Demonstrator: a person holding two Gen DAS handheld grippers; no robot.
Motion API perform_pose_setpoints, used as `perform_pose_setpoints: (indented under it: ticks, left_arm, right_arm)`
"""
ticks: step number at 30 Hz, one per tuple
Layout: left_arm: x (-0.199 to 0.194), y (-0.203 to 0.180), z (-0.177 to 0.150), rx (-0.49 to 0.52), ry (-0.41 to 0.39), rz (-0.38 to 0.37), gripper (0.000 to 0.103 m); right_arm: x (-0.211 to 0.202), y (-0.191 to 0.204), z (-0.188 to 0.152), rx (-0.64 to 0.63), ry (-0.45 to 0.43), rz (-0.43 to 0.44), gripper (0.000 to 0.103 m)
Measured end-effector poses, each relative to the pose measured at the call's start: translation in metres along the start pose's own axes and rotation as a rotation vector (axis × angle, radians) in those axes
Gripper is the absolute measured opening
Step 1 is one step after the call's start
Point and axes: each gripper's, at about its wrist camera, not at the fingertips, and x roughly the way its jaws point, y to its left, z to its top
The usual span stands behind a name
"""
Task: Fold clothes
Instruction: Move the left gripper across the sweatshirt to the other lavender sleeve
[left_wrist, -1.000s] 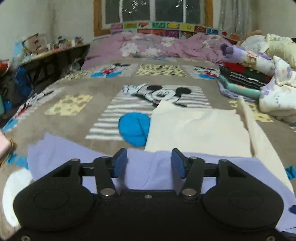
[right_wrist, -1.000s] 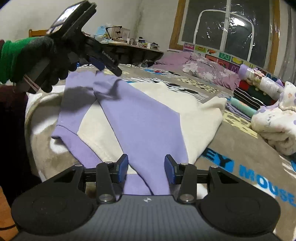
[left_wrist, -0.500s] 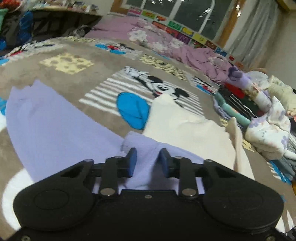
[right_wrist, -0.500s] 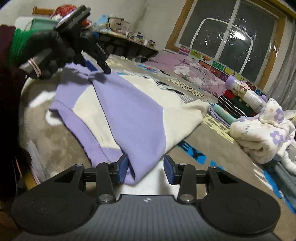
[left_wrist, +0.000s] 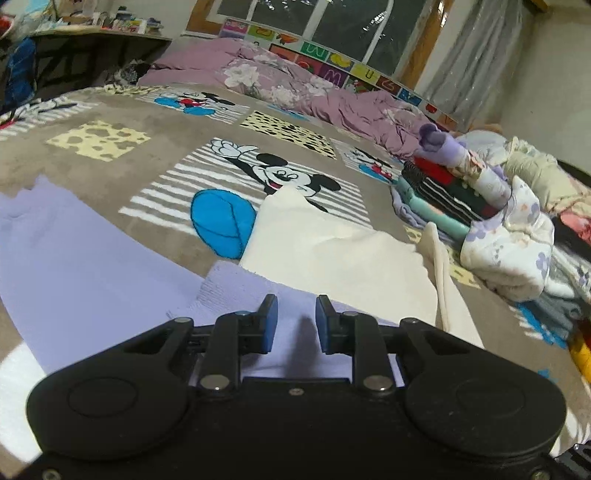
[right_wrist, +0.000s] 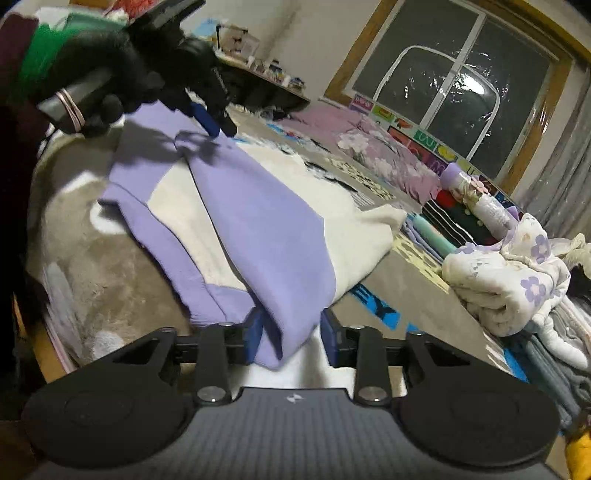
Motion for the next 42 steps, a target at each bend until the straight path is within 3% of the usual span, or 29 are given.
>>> perform_pose_setpoints:
  ticks: [1, 5, 7, 8, 9, 13, 15, 17, 22, 27, 35, 40, 42]
  left_arm:
    - [0.0, -0.001, 0.0, 0.012, 0.003, 0.002, 0.021]
    - [-0.006, -0.006, 0.002, 0.063, -0.006, 0.009, 0.023]
    - [-0.013, -0.012, 0.007, 0.111, -0.014, 0.002, 0.032]
    - [-0.016, -0.015, 0.009, 0.135, -0.017, -0.001, 0.043]
    - [-0.02, -0.017, 0.013, 0.16, -0.02, -0.001, 0.047]
    - [-0.032, -0.029, 0.028, 0.254, -0.015, 0.012, 0.049]
    - [-0.037, -0.034, 0.035, 0.278, -0.03, 0.027, 0.049]
    - [-0.034, -0.044, 0.044, 0.264, -0.037, -0.009, 0.049]
    - [0.016, -0.091, 0.055, 0.281, 0.024, -0.109, 0.049]
    - [0.089, -0.138, 0.068, 0.274, 0.108, -0.187, 0.049]
    - [0.19, -0.174, 0.093, 0.288, 0.241, -0.171, 0.047]
    - [0.221, -0.178, 0.094, 0.298, 0.323, -0.183, 0.022]
    - [0.231, -0.167, 0.091, 0.237, 0.338, -0.192, 0.014]
  right_arm:
    - [-0.001, -0.003, 0.0, 0.022, 0.013, -0.001, 0.012]
    - [-0.008, -0.01, 0.0, 0.072, 0.034, 0.007, 0.012]
    - [-0.013, -0.01, 0.0, 0.082, 0.004, 0.021, 0.012]
    - [-0.016, -0.011, 0.001, 0.087, -0.013, 0.029, 0.012]
    - [-0.019, -0.011, 0.001, 0.092, -0.03, 0.037, 0.013]
    - [-0.027, -0.002, 0.005, 0.035, -0.103, 0.06, 0.034]
    - [-0.022, 0.002, 0.01, 0.008, -0.117, 0.066, 0.034]
    - [-0.013, 0.001, 0.016, 0.018, -0.136, 0.077, 0.034]
    - [0.014, -0.011, 0.029, 0.068, -0.153, 0.094, 0.034]
    - [0.033, -0.024, 0.022, 0.175, -0.077, 0.137, 0.034]
    - [0.037, -0.031, 0.011, 0.265, -0.055, 0.201, 0.034]
    - [0.039, -0.035, 0.01, 0.297, -0.052, 0.226, 0.034]
    - [0.039, -0.037, 0.009, 0.311, -0.051, 0.236, 0.034]
